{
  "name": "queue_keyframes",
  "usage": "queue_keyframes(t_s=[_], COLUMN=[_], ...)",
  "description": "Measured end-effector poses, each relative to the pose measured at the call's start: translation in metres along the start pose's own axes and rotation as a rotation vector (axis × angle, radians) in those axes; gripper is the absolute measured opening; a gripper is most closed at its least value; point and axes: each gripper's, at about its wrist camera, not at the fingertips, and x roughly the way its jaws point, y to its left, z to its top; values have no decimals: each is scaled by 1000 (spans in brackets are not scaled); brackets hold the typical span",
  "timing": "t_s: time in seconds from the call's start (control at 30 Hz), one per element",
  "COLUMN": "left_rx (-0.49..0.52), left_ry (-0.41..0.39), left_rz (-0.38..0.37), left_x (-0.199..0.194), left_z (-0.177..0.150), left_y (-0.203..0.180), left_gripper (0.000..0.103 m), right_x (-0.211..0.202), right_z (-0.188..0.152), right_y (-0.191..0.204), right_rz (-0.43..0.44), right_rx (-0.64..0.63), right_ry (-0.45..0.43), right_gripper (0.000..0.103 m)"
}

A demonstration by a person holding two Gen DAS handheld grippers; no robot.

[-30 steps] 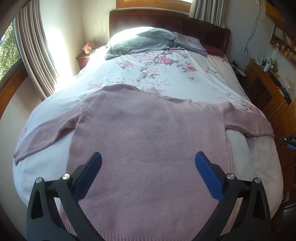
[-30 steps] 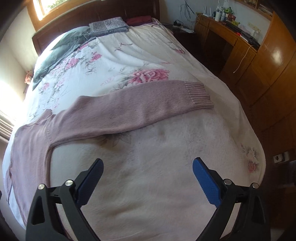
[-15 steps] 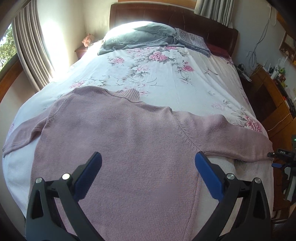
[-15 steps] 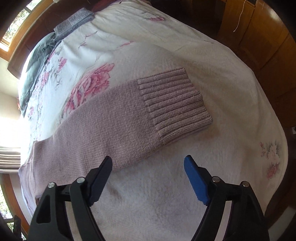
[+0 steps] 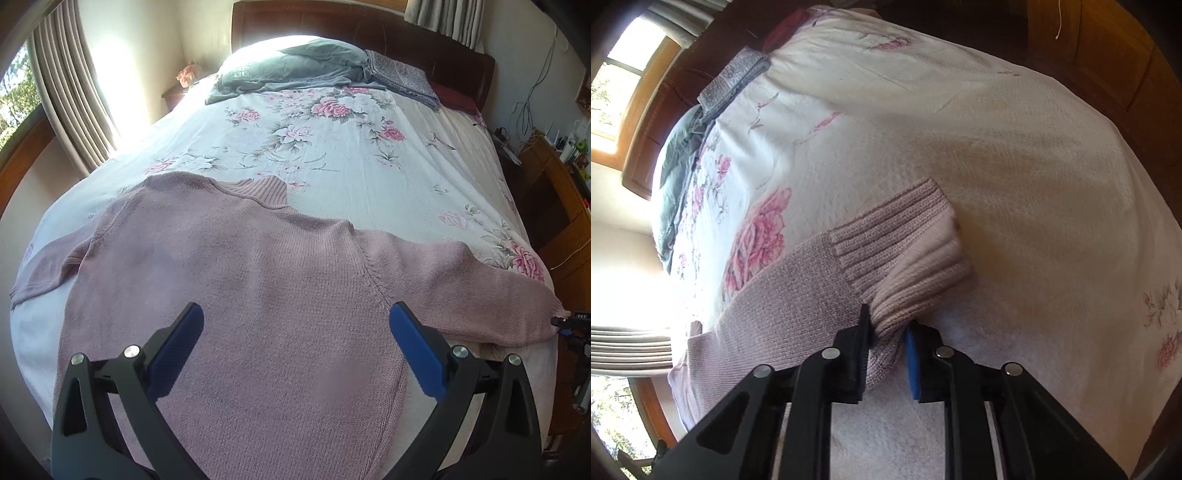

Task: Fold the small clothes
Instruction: 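Lift the cuff with the right tool and fold the sleeve across the body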

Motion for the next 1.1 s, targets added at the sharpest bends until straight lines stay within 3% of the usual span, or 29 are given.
queue_keyframes(t_s=[0.13,0.33,0.53,0.7,0.9,0.97,1.1], left_rx=[-25,-53,-67,-89,-109,-110,-109], left_ry=[24,40,60,87,137,153,191], left_rz=[6,13,-14,-94,-174,-192,-242], left_x=[10,21,29,35,49,54,66], left_z=[3,8,18,27,28,26,23], left_y=[12,36,56,65,64,60,45], left_gripper=[100,100,100,100,100,100,100], right_x=[-20,-39,-22,15,68,68,51], right_z=[-9,-55,-124,-188,-241,-249,-256], right_y=[36,138,245,320,336,334,323], right_rz=[-62,-64,21,53,-3,35,117], right_rx=[-149,-448,-662,-839,-936,-948,-957], right_ry=[-82,-156,-123,-69,20,26,44], right_gripper=[14,13,13,13,16,31,35])
